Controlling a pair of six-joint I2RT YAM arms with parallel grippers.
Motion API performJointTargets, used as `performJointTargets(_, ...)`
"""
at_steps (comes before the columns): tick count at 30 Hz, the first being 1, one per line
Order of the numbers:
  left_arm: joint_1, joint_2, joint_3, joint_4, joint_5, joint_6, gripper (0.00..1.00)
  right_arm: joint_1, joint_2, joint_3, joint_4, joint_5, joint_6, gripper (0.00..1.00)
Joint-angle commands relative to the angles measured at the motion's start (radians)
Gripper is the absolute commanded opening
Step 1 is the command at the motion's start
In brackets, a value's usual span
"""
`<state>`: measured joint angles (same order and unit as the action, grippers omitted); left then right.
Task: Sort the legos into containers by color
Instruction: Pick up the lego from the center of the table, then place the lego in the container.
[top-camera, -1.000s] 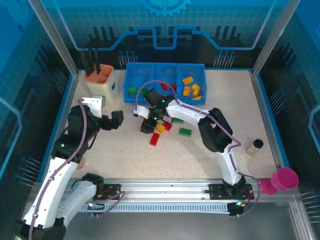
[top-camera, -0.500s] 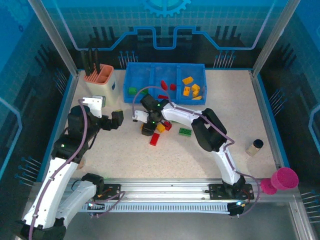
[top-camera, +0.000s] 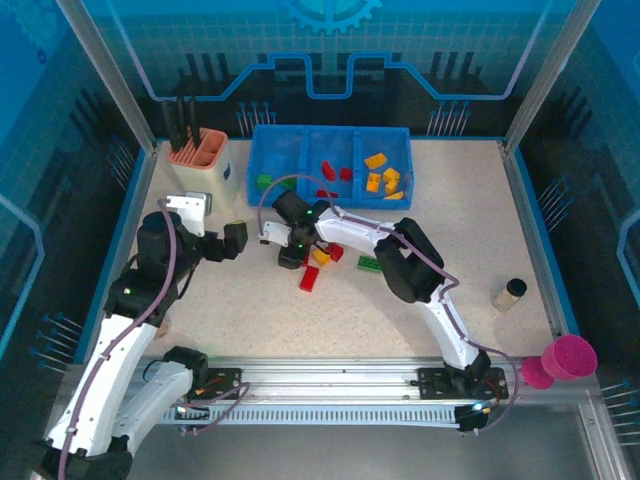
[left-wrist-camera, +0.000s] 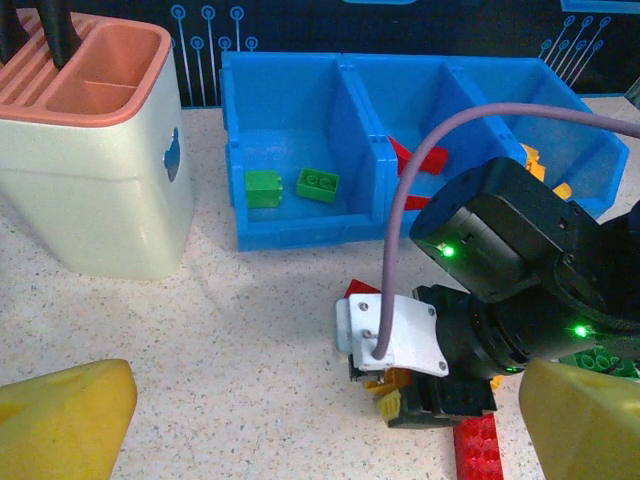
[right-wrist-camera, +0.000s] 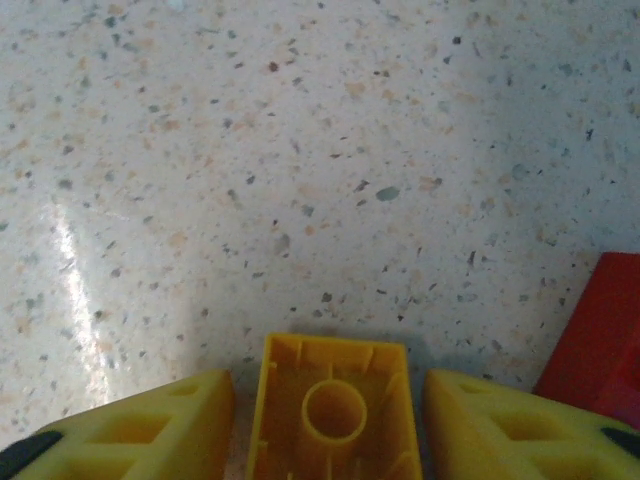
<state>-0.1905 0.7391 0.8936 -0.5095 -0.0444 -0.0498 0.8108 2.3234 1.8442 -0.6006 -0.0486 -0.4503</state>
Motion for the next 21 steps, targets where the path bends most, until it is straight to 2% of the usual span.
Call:
performJointTargets(1,0.011,-0.007,-0.012,0.025,0.024,0.007,0.99,0.011,0.035,0.028,-0.025,0.016,0.011,0.47)
performJointTargets(8,0.014,-0.009,-0.011,0.022,0.022,0.008,0.99,0.007,0.008,0.018,-0.031,0.009,0.033,0.25)
performJointTargets(13,0.014,-0.013,-0.016,0.003,0.005,0.013,0.99,-0.063,-0.158,0.011,-0.074,-0.128,0.157,0.23)
performJointTargets(16,0.014,-0.021,-0.019,-0.001,-0.007,0.016,0.99,-0.123,-0.277,-0.034,-0.071,-0.148,0.216,0.24)
performJointTargets(18,0.014,-0.024,-0.018,0.003,-0.009,0.018,0.99,-0.174,-0.328,-0.046,-0.087,-0.130,0.239,0.24)
performJointTargets(21,0.014,-0.018,-0.018,0.008,-0.003,0.017,0.99,-0.258,-0.380,-0.064,-0.097,-0.031,0.246,0.24)
